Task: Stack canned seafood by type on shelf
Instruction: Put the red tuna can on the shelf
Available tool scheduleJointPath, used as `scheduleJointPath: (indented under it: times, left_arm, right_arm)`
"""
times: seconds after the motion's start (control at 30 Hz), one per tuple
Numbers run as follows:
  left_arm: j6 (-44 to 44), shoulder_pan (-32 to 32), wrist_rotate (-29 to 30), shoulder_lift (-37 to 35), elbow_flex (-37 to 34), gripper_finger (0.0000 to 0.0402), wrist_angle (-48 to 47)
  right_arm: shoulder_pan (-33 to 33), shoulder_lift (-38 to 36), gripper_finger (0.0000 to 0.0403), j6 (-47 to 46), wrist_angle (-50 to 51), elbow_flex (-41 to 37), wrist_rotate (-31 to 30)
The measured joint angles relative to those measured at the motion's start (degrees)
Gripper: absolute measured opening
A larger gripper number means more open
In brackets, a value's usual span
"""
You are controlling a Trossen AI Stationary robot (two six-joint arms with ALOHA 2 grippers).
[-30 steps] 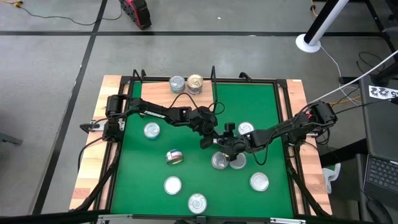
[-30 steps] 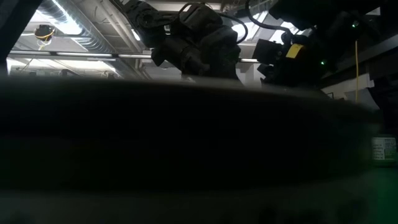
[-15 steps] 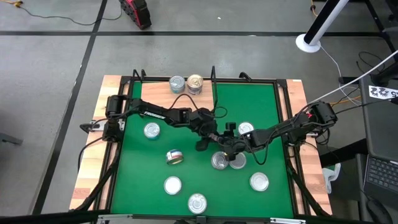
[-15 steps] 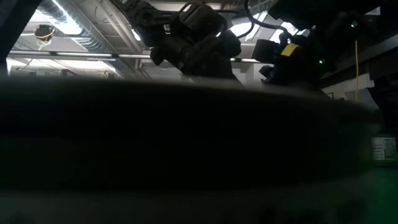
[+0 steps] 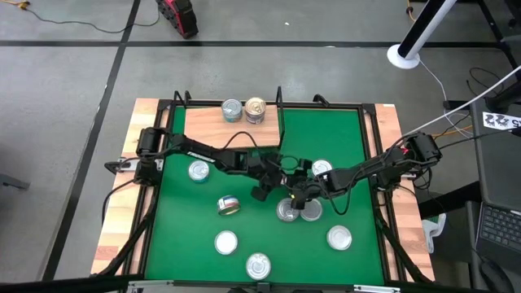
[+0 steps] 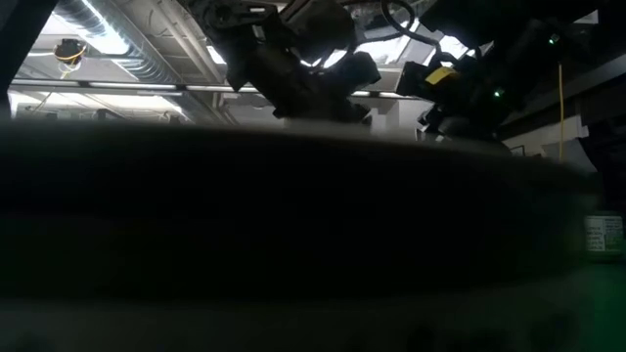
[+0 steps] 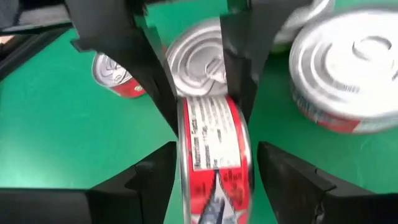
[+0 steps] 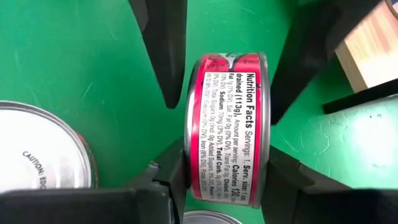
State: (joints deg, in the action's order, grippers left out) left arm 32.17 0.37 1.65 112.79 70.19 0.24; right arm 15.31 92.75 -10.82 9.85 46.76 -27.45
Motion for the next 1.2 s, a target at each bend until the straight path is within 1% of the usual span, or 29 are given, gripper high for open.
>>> scheduleJointPath:
  times: [0.2,0.27,0.33,0.47,0.7,0.8,0.93,1.07,1.2]
  left_arm:
    - [0.96,-0.67,4.62,0.00,-0.02,0.0218,-0.88]
    - [0.96,-0.71,5.17,0.00,-0.02,0.0209,-1.03]
    - [0.96,-0.71,5.16,0.00,-0.02,0.0189,-1.08]
    - [0.10,-0.69,5.02,0.00,-0.02,0.0136,-1.12]
    - [-2.06,-0.75,5.01,0.02,-0.02,0.0135,-1.32]
    - [-2.11,-1.18,5.25,-0.22,-0.02,0.0135,-1.58]
    - [-2.29,-1.86,6.72,-2.63,-0.09,0.0139,-3.70]
    - [-4.70,-2.35,10.23,-6.10,-0.07,0.0140,-9.68]
    - [-6.75,-2.35,13.47,-10.24,-0.04,0.0138,-16.23]
  right_arm:
    - [0.00,0.00,0.0144,-0.10,-0.66,0.00,0.20]
    - [0.02,0.00,0.0144,0.18,-0.87,0.00,0.28]
    - [0.00,0.00,0.0144,0.46,-0.85,-0.02,0.25]
    - [0.04,0.04,0.0144,0.59,-0.80,-0.04,-0.23]
    - [0.04,0.07,0.0149,0.72,-0.81,-0.04,0.05]
    - [0.04,0.07,0.0172,0.63,-0.87,-0.04,0.04]
    - [0.09,0.07,0.0217,0.97,-0.02,0.47,-1.41]
    - [0.00,-0.89,0.0251,1.83,4.78,3.99,-0.91]
    - [0.01,-3.16,0.0267,4.75,9.55,8.12,-1.43]
